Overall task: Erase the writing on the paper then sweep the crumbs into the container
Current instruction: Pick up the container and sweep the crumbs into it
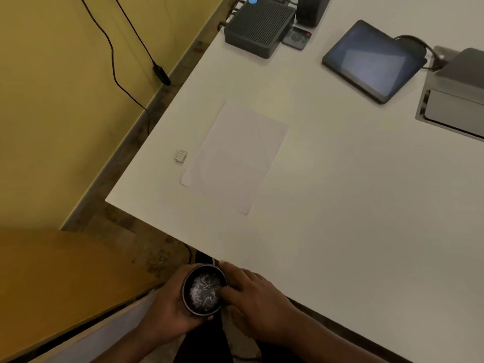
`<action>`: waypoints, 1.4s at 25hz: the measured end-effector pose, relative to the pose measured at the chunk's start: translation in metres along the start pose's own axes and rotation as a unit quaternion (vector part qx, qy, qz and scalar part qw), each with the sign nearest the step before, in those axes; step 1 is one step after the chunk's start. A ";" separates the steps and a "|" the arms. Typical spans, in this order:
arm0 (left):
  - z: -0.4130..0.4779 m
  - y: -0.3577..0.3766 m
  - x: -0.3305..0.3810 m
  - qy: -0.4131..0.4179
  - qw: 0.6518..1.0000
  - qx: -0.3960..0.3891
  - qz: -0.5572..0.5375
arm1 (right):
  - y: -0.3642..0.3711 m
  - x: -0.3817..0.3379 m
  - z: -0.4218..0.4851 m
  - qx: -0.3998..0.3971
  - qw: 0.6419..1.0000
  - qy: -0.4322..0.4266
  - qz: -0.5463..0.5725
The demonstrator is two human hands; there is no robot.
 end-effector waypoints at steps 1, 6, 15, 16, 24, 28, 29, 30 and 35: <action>0.005 -0.002 0.013 0.015 1.000 -0.007 0.006 | -0.009 0.003 -0.002 0.016 1.000 0.009 0.000; 0.051 0.001 0.090 0.085 0.996 -0.035 0.020 | -0.083 0.025 -0.018 0.146 0.985 0.076 -0.052; 0.219 0.002 0.119 0.134 0.920 0.061 0.364 | -0.201 0.151 -0.113 0.347 0.850 0.376 -0.126; 0.233 0.000 0.112 0.115 0.911 0.072 0.390 | -0.209 0.166 -0.122 0.356 0.831 0.408 -0.128; 0.255 0.016 0.102 0.077 0.893 0.082 0.436 | -0.220 0.221 -0.153 0.379 0.777 0.489 -0.120; 0.253 0.024 0.102 0.083 0.887 0.084 0.447 | -0.215 0.228 -0.159 0.396 0.761 0.501 -0.113; 0.253 0.025 0.102 0.091 0.885 0.089 0.449 | -0.213 0.229 -0.161 0.400 0.757 0.506 -0.109; 0.252 0.026 0.103 0.090 0.882 0.089 0.453 | -0.210 0.230 -0.162 0.400 0.755 0.510 -0.102; 0.250 0.031 0.102 0.093 0.881 0.088 0.455 | -0.209 0.223 -0.162 0.381 0.759 0.519 -0.097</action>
Point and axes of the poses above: each hand's wrist, its own z-axis towards the middle knuckle, its own y-axis out of the palm, x = y × z, the point moved 10 cm from there along z, towards the middle knuckle, and after that the axes turned 13 degrees about -y, right-handed, at the moved point
